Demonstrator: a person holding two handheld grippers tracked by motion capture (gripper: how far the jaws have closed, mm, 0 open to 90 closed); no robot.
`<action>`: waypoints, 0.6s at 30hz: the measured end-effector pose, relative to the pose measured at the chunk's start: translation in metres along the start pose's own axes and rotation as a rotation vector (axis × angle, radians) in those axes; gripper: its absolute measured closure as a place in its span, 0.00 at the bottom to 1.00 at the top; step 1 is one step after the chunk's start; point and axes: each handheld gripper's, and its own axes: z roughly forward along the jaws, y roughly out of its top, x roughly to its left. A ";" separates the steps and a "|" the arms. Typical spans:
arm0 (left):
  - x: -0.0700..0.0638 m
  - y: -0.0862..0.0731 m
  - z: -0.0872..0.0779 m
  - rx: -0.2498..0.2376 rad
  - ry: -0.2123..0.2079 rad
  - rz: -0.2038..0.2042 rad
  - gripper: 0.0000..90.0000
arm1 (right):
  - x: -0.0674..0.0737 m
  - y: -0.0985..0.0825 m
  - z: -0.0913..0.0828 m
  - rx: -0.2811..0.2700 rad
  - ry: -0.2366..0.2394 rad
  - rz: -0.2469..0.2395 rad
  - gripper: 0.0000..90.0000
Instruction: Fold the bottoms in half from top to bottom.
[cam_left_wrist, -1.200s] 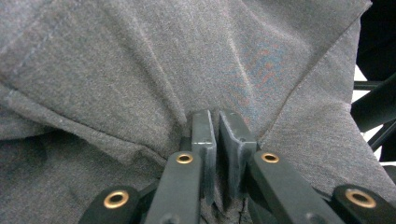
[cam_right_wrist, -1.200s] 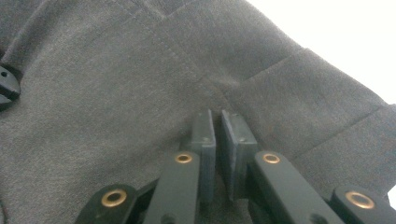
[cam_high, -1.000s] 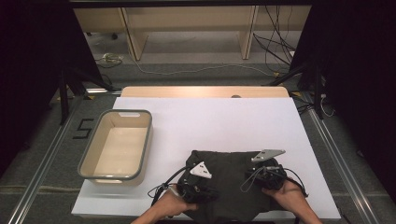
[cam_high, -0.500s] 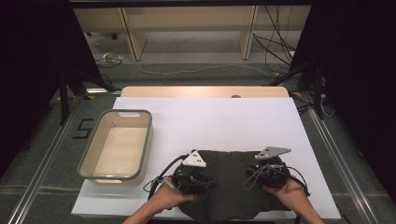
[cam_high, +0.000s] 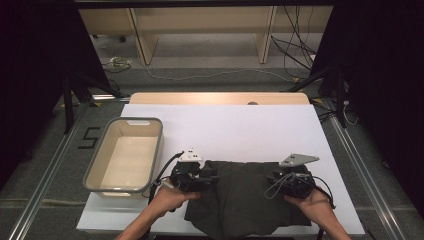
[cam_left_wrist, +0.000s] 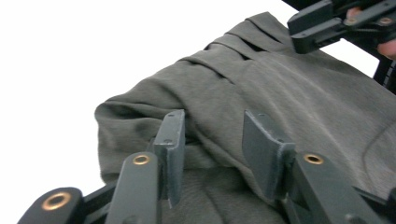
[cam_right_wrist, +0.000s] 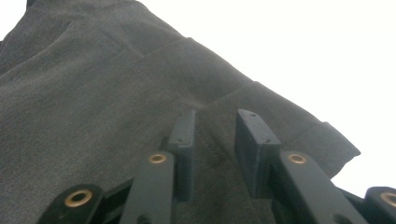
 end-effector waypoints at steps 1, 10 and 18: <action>0.002 0.000 -0.001 0.000 0.012 -0.010 0.62 | 0.000 0.000 0.000 0.000 -0.002 0.003 0.74; 0.015 -0.002 -0.005 0.005 0.079 -0.071 0.48 | -0.008 0.000 -0.003 -0.003 -0.011 0.046 0.59; 0.024 -0.008 -0.006 0.029 0.102 -0.138 0.41 | -0.022 0.000 -0.006 0.011 -0.035 0.142 0.43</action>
